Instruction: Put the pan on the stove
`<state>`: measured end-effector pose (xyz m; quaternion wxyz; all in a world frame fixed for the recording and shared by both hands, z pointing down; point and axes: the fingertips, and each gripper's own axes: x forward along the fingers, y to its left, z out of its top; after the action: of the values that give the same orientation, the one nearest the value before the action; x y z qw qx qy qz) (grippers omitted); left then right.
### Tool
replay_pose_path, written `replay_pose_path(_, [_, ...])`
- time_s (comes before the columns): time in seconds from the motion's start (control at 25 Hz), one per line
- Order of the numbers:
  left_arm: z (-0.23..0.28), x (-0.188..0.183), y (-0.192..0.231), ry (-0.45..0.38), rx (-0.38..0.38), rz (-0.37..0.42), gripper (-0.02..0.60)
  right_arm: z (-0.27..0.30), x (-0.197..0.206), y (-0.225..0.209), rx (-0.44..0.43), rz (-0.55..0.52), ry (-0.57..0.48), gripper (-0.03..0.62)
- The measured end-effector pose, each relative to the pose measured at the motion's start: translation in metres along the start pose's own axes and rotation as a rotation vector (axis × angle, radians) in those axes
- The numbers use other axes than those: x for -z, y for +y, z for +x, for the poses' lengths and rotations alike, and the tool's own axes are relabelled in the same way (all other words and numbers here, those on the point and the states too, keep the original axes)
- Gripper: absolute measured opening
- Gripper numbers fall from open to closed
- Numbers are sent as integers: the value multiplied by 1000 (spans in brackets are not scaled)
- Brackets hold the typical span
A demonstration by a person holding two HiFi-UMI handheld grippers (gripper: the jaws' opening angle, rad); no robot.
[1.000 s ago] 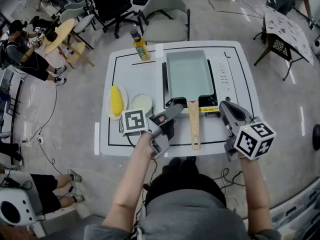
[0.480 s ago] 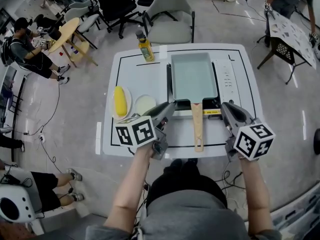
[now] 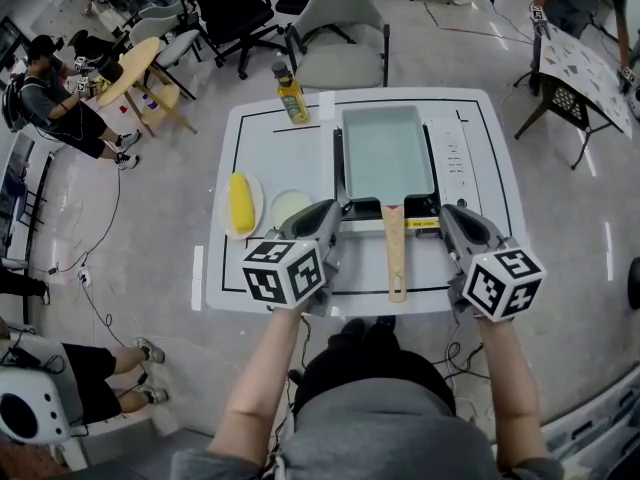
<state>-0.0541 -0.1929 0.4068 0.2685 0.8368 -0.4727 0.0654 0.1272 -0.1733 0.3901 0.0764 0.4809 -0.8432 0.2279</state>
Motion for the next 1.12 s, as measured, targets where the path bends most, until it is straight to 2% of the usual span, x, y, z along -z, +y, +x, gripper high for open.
replay_pose_path(0.36, [-2, -4, -5, -18, -41, 112, 8, -2, 1, 3, 6, -47, -8, 3])
replay_pose_path(1.12, [-2, -5, -10, -41, -57, 130, 8, -5, 0, 0, 37, -84, -35, 3])
